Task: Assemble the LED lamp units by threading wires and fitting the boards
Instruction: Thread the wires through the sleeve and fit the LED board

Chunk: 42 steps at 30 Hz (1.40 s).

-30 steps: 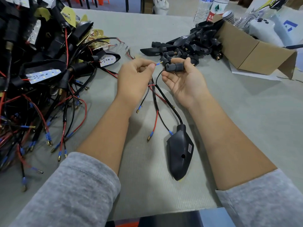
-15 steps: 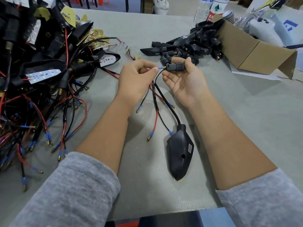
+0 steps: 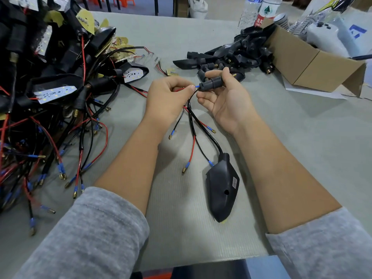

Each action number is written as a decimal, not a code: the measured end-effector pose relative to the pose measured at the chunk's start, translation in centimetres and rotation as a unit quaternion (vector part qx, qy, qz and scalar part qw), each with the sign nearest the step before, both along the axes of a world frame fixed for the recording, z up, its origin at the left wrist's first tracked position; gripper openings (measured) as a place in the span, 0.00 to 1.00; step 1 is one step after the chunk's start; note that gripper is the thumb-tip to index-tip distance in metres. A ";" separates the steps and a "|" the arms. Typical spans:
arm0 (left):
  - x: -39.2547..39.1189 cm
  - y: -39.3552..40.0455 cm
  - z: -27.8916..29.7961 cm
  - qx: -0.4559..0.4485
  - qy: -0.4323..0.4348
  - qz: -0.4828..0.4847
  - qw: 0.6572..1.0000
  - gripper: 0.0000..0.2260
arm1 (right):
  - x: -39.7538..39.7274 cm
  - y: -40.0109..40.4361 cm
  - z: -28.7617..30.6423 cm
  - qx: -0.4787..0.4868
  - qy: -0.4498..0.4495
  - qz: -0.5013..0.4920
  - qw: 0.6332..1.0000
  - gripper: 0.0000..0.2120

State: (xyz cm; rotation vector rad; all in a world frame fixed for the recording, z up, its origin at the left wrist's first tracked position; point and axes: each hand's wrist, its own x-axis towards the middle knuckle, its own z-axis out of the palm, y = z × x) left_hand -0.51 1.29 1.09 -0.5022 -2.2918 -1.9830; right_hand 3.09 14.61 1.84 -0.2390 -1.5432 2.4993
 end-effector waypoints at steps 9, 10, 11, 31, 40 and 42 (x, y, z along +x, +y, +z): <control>0.2 0.0 0.1 0.002 0.005 -0.014 1.000 0.06 | -0.1 -0.2 0.0 0.012 0.003 0.015 1.000 0.20; 0.2 0.1 0.1 0.002 0.005 -0.006 1.000 0.05 | -0.1 -0.1 0.0 0.001 0.001 0.015 1.000 0.21; 0.2 0.2 0.1 0.004 0.004 0.003 1.000 0.04 | -0.1 -0.1 0.0 -0.014 -0.002 0.013 1.000 0.21; 0.1 0.6 0.3 0.042 -0.050 0.033 0.997 0.05 | -0.1 -0.7 -0.1 0.006 0.017 -0.009 1.000 0.04; 0.4 0.6 0.2 0.005 0.007 0.028 1.000 0.03 | 0.2 -0.7 0.0 0.030 0.013 0.002 0.999 0.02; 0.4 0.5 0.3 0.015 0.006 0.024 1.000 0.03 | 0.2 -0.7 0.1 0.026 0.015 0.000 1.000 0.02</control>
